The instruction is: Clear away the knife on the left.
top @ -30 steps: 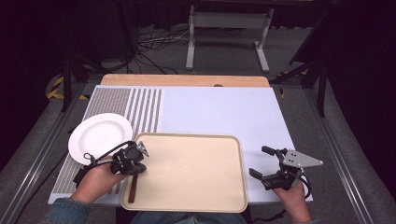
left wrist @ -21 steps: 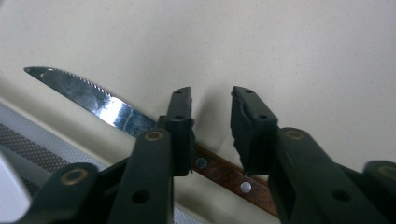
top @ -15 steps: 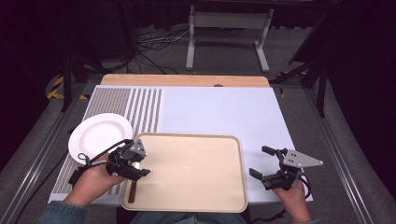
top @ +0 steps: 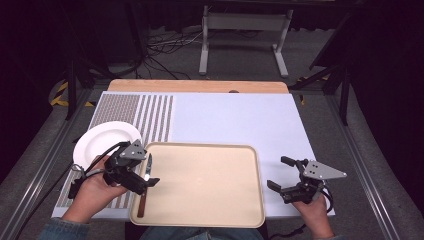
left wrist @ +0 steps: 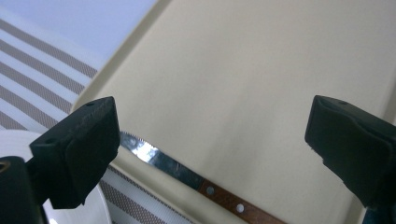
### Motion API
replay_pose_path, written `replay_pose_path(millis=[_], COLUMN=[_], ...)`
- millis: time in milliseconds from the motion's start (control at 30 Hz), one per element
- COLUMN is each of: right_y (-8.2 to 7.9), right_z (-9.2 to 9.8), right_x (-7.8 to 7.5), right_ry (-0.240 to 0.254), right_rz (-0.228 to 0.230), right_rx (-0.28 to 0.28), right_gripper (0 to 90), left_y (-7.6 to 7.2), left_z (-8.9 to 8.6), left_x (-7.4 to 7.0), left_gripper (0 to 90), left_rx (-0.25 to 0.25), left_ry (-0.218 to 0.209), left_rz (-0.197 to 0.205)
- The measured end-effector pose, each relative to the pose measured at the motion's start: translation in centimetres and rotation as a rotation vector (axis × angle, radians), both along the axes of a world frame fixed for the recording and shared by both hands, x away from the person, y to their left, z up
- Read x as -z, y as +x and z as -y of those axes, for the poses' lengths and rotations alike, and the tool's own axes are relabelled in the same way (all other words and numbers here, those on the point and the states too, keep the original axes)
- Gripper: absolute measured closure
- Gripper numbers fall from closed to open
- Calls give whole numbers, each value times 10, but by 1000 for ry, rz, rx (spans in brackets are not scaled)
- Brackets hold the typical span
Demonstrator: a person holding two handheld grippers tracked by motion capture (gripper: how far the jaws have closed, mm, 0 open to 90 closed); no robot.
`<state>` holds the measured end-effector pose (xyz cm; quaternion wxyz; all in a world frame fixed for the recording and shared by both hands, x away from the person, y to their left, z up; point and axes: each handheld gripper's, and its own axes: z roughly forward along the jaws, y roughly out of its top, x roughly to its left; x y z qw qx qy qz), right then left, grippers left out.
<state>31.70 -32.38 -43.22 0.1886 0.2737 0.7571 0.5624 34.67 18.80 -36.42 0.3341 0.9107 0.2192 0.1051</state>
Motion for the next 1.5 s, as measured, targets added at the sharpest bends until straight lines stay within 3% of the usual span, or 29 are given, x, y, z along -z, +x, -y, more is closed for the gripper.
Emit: replay_pose_path(millis=[367, 467, 533, 600, 700, 833, 1033, 1233, 1367, 1500], right_y=[0, 0, 0, 0, 0, 0, 0, 0, 0, 0], right_z=[0, 0, 0, 0, 0, 0, 0, 0, 0, 1], right_x=[0, 0, 0, 0, 0, 0, 0, 0, 0, 0], right_ry=[4, 2, 3, 3, 2, 4, 3, 3, 5, 4], right_rz=[3, 7, 6, 6, 7, 6, 8, 9, 7, 8], right_rx=[2, 1, 2, 2, 3, 4, 3, 1, 4, 1], right_gripper=[20, 20, 20, 20, 20, 20, 20, 20, 20, 20], left_y=[-13, -16, -17, -18, -20, -27, -32, -33, -32, -32], left_z=[-33, -42, -45, -52, -58, -69, -83, -95, -105, -112], left_x=[0, 3, 5, 9, 13, 20, 33, 45, 54, 61], left_gripper=[14, 14, 13, 15, 17, 17, 11, 6, 2, 2], left_rx=[-32, -39, -44, -50, -51, -48, -102, -129, -143, -166], left_ry=[-219, -269, -283, -333, -360, -430, -483, -504, -551, -552], left_rz=[105, 140, 151, 149, 179, 226, 273, 271, 256, 258])
